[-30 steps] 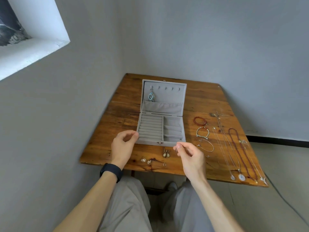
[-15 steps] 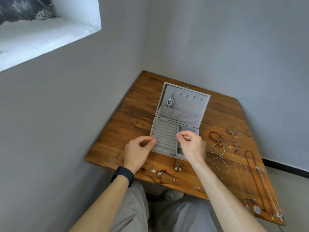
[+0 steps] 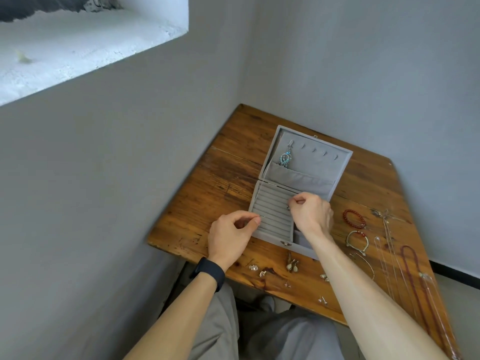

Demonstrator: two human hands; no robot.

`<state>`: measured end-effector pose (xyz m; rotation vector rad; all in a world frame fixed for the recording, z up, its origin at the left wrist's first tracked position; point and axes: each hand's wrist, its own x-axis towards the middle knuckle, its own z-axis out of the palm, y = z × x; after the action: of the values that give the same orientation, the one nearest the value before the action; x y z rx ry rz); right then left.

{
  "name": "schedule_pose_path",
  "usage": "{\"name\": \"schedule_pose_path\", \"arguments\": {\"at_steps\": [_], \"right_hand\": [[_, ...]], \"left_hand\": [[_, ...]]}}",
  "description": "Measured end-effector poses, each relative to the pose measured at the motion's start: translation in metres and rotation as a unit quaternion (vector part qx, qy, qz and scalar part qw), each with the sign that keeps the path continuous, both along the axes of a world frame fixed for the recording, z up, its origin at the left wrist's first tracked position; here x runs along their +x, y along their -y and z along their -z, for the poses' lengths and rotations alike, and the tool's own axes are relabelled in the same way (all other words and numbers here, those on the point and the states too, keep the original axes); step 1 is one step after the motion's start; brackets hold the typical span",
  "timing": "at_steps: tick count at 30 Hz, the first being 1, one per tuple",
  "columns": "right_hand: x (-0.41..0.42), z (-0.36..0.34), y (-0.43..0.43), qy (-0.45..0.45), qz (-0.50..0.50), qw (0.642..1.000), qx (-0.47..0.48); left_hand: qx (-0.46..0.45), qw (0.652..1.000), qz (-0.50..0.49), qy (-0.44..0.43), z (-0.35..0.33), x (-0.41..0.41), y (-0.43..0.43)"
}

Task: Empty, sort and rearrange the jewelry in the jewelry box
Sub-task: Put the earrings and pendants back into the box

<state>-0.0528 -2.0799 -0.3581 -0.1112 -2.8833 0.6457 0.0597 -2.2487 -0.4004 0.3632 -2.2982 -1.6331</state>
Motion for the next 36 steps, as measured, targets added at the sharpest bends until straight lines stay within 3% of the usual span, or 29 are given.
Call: {"name": "schedule_pose_path", "arguments": {"at_steps": [10,22,30,34,36], "right_hand": [[-0.013,-0.004,0.005,0.022,-0.020,0.999,0.037],[-0.008,0.002,-0.001,-0.022,-0.076,0.994,0.081],[-0.012,-0.005,0.000,0.010,-0.079,0.996,0.048],[0.007,-0.003,-0.018,-0.050,-0.095,0.994,-0.030],[0.023,0.005,-0.037,-0.100,-0.107,0.989,0.001]], "left_hand": [[-0.002,1.000,-0.005,0.008,-0.002,0.001,-0.001],[-0.010,1.000,-0.007,0.006,-0.004,0.001,-0.001],[-0.017,1.000,-0.005,0.006,-0.007,0.003,-0.001],[-0.014,1.000,0.011,0.012,-0.008,0.004,0.000],[-0.024,0.999,0.027,0.013,-0.010,0.002,0.002]]}}
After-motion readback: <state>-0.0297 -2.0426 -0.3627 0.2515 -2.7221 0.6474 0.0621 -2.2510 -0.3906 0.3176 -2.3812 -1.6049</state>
